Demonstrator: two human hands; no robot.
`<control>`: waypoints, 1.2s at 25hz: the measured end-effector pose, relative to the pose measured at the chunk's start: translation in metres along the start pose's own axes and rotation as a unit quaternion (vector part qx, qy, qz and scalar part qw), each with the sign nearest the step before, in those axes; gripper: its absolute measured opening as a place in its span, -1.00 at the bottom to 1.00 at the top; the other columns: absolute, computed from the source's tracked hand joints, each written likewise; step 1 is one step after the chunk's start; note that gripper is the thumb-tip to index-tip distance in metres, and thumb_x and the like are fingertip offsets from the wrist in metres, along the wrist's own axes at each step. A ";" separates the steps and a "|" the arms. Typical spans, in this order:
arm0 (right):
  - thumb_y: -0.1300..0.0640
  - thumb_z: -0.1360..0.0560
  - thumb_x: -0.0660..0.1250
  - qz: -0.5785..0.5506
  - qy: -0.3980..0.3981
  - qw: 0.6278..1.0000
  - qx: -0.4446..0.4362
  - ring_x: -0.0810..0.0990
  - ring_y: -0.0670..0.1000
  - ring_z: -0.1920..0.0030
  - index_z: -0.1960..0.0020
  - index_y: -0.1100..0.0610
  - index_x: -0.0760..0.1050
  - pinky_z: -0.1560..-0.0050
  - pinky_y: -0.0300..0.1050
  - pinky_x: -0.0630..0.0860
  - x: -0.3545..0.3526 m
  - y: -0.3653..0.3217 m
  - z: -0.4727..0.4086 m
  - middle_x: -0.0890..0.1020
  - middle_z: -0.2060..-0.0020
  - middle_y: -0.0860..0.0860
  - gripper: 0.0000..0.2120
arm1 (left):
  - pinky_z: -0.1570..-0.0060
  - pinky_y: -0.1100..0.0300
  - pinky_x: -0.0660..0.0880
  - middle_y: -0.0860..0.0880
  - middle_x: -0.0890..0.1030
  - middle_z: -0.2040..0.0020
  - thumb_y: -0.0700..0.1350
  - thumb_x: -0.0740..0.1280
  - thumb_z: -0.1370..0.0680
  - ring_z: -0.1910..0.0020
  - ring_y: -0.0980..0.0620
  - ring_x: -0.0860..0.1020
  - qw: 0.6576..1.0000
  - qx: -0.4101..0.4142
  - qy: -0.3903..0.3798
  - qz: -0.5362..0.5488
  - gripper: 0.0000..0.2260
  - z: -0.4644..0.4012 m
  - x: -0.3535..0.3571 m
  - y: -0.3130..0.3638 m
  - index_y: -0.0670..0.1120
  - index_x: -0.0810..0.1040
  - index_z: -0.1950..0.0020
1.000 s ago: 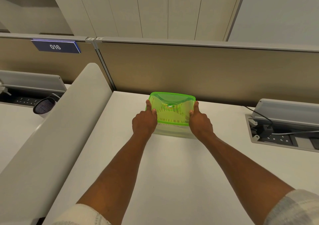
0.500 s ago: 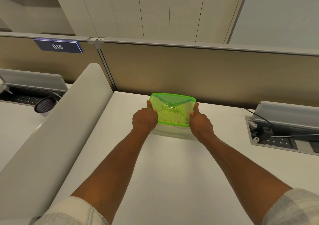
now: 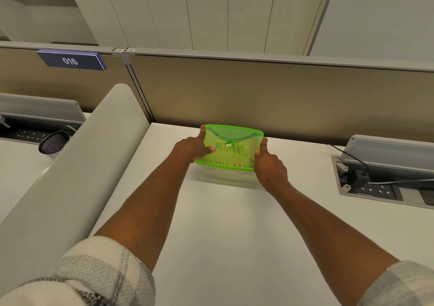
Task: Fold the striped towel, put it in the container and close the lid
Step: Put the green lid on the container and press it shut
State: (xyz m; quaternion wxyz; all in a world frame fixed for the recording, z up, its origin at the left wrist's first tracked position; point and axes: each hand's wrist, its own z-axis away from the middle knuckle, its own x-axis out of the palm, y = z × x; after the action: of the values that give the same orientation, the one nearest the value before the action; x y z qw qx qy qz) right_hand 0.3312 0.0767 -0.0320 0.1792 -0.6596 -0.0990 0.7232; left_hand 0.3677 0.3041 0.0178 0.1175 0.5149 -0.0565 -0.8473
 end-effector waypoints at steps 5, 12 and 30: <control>-0.01 -0.66 -0.08 0.004 0.007 1.000 -0.005 0.58 0.26 0.05 -0.57 0.05 -0.09 0.17 0.00 0.35 0.000 -0.001 -0.001 0.62 0.02 0.21 -0.48 | 0.41 0.24 0.39 -0.06 0.53 0.31 0.33 0.16 -0.55 0.42 0.02 0.51 0.999 0.016 -0.035 0.014 -0.18 0.000 -0.009 -0.010 0.14 -0.32 -0.57; 0.00 -0.66 -0.09 0.010 0.005 1.000 -0.009 0.58 0.26 0.05 -0.57 0.06 -0.08 0.17 0.00 0.35 -0.001 0.000 -0.002 0.62 0.02 0.20 -0.49 | -0.09 0.02 0.48 -0.14 0.61 0.28 0.27 -0.07 -0.62 0.16 -0.14 0.57 0.999 0.005 0.041 0.020 -0.40 -0.014 0.018 -0.016 0.19 -0.29 -0.56; -0.04 -0.66 -0.07 0.001 0.002 1.000 -0.009 0.55 0.26 -0.04 -0.57 0.04 -0.07 0.09 0.05 0.40 -0.004 0.000 0.001 0.58 -0.06 0.20 -0.48 | 0.14 0.03 0.37 -0.21 0.63 -0.06 0.23 -0.10 -0.64 -0.01 -0.24 0.59 0.975 0.000 0.221 -0.017 -0.44 -0.006 0.044 -0.007 0.10 -0.10 -0.61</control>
State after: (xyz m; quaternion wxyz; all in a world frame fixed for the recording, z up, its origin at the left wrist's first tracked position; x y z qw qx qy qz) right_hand 0.3308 0.0751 -0.0278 0.1732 -0.6630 -0.1044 0.7208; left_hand 0.3531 0.2995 -0.0242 0.1127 0.6904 -0.0200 -0.7143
